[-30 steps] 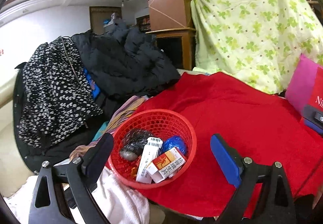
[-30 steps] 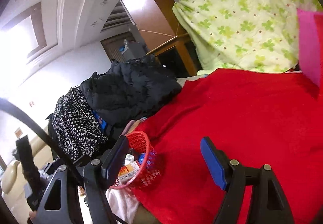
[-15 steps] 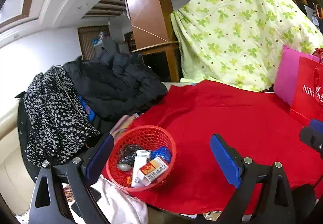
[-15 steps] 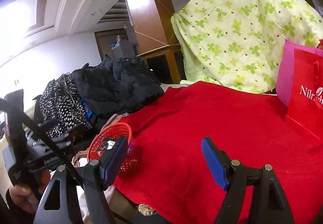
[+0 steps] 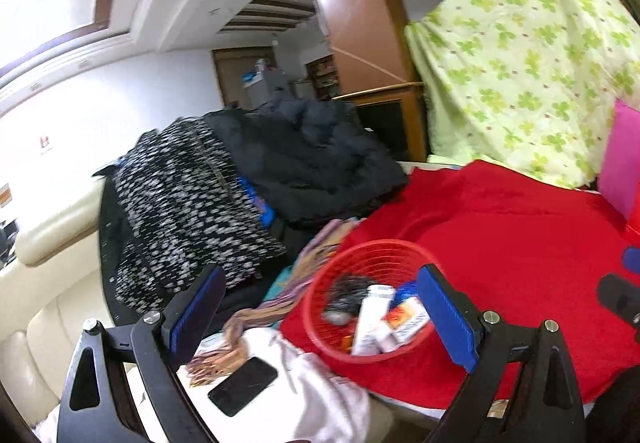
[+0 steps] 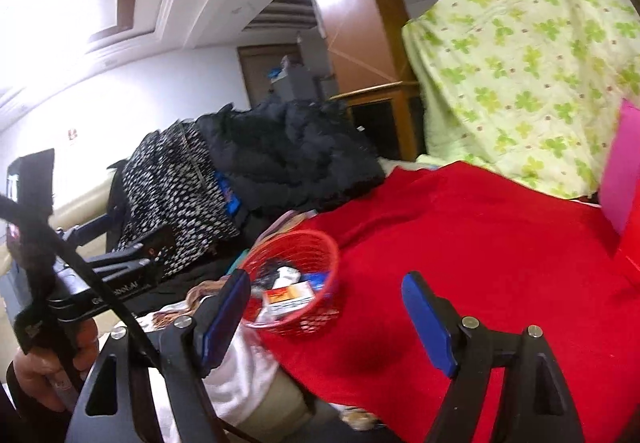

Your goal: Collect trash

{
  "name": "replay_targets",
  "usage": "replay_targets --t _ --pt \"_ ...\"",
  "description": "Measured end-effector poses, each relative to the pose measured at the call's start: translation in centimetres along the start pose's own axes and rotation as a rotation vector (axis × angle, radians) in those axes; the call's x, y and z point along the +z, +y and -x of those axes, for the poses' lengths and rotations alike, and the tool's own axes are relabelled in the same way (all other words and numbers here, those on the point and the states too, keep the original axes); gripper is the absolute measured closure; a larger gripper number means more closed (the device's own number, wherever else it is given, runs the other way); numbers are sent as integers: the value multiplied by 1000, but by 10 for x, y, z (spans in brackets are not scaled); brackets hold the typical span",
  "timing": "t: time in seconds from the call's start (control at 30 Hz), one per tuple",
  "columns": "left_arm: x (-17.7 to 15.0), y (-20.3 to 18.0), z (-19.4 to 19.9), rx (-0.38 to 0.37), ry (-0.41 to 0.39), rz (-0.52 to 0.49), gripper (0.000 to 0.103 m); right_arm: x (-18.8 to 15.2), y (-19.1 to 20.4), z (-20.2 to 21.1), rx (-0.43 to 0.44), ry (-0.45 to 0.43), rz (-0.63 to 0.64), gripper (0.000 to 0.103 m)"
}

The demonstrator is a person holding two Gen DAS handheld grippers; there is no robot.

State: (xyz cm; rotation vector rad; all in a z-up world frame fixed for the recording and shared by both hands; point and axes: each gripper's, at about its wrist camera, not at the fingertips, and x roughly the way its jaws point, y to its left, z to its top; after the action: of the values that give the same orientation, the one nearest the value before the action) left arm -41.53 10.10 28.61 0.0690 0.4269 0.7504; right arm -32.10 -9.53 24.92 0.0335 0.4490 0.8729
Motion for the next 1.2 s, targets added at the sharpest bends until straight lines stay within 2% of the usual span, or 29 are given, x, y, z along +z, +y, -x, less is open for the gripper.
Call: replay_targets --t 0.27,0.6,0.87,1.2 --pt "-14 53 -1 42 25 67 7 3 59 -19 24 15 88 22" --pt "-31 85 2 67 51 122 7 -5 102 -20 -5 1 140 22" --pt "-38 90 -2 63 69 127 7 -10 113 -24 -6 0 163 22" --pt "-41 83 -3 46 75 108 7 -13 104 -23 -15 0 131 22"
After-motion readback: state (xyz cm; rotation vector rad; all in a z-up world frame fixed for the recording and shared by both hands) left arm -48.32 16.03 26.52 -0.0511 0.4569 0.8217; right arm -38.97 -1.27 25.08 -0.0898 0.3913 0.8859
